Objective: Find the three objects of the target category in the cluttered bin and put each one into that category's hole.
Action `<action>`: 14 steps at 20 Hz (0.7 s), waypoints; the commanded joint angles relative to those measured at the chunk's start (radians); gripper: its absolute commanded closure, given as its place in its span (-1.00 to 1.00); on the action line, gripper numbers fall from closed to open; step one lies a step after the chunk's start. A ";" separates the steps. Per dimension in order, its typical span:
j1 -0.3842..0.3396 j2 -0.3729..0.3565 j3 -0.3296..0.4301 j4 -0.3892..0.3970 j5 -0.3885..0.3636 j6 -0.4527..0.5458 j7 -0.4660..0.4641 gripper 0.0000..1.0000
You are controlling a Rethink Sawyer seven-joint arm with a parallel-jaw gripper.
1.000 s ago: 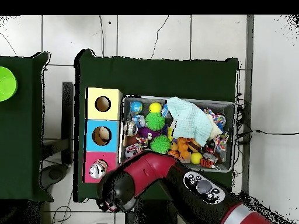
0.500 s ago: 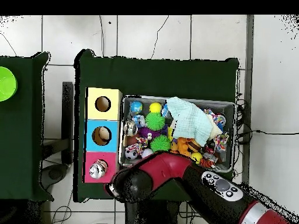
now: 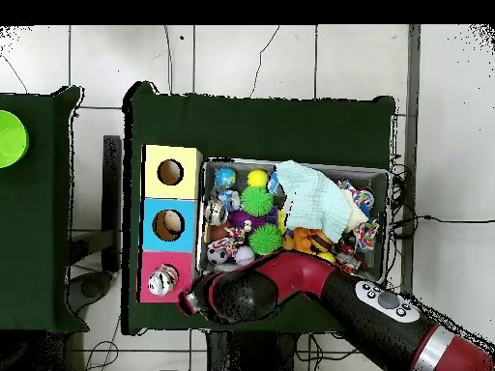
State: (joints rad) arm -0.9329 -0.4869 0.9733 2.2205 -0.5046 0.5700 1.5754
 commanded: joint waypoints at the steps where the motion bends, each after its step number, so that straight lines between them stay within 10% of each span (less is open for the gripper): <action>1: -0.036 0.084 0.068 -0.159 -0.037 0.168 -0.290 1.00; 2: -0.039 0.092 0.072 -0.166 -0.040 0.175 -0.298 1.00; 3: -0.044 0.103 0.085 -0.170 -0.054 0.184 -0.303 -1.00; 14: -0.056 0.170 0.129 -0.174 -0.063 0.130 -0.263 -1.00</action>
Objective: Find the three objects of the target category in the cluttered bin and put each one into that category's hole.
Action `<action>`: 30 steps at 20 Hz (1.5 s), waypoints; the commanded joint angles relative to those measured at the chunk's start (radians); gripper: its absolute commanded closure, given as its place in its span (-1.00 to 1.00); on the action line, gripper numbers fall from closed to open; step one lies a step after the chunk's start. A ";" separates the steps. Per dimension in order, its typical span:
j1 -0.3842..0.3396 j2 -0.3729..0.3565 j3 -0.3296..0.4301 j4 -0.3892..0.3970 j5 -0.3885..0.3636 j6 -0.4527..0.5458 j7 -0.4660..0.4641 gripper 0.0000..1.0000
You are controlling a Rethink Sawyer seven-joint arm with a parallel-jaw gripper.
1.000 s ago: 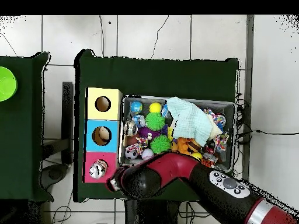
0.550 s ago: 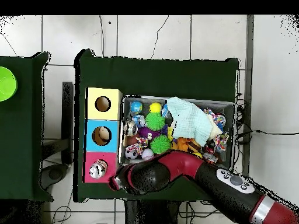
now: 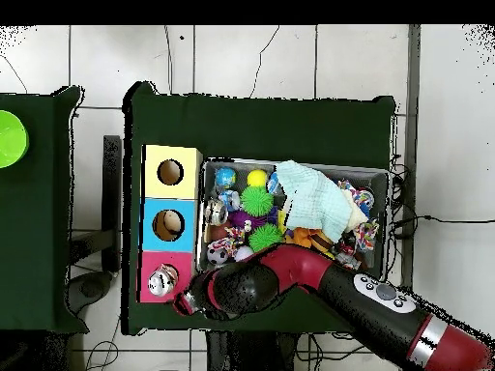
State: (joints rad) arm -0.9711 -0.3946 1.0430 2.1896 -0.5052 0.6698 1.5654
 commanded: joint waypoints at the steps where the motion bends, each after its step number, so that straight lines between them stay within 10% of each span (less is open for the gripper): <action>1: -0.019 0.083 0.063 -0.142 -0.065 0.024 -0.250 -1.00; 30: 0.044 0.011 0.060 -0.136 -0.197 -0.057 -0.103 -1.00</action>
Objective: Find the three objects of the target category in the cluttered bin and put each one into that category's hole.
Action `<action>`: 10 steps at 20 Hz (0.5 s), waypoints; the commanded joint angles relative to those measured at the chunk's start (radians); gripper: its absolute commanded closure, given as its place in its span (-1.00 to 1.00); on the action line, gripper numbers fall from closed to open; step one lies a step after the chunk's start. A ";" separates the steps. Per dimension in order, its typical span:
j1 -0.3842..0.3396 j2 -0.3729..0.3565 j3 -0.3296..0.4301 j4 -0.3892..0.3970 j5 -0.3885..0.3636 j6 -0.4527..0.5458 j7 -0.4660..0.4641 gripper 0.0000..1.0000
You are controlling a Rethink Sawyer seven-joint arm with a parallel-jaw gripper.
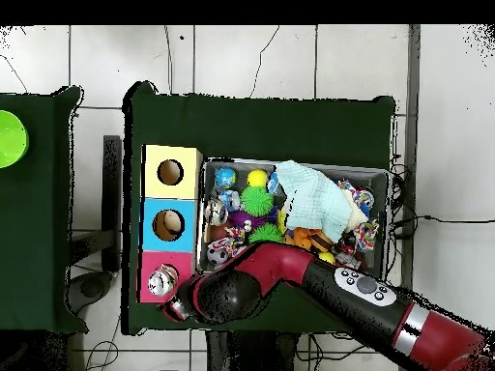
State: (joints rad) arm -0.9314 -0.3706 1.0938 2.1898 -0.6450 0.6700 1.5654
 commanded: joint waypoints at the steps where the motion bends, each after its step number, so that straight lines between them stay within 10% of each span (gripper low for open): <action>1: 0.003 -0.014 0.011 -0.133 -0.056 -0.058 -0.103 -1.00; 10: 0.016 -0.006 -0.002 -0.129 -0.079 -0.125 -0.062 -1.00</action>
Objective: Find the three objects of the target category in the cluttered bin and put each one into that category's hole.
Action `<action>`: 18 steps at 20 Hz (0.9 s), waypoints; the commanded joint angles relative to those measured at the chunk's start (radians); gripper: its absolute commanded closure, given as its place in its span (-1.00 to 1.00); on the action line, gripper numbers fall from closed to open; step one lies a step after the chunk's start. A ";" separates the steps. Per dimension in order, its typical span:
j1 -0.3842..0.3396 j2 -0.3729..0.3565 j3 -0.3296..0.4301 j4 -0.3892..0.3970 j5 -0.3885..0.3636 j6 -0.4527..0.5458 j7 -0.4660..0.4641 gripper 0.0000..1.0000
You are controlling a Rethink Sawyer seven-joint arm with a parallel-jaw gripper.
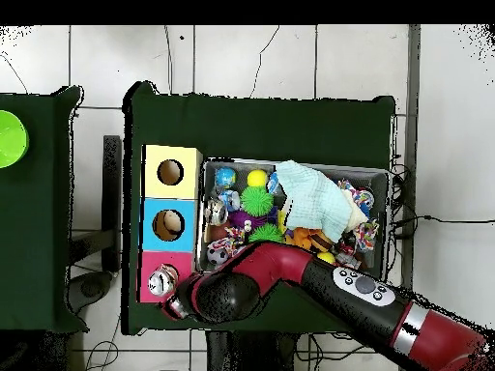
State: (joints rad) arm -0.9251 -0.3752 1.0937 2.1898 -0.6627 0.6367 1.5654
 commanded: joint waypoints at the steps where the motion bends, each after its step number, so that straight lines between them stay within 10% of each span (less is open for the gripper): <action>1: 0.008 0.002 -0.005 -0.128 -0.062 -0.110 -0.050 -1.00; 18: 0.009 0.026 -0.010 -0.134 -0.109 -0.174 -0.043 -1.00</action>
State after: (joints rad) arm -0.9225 -0.3752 1.0934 2.1928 -0.6945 0.6032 1.5656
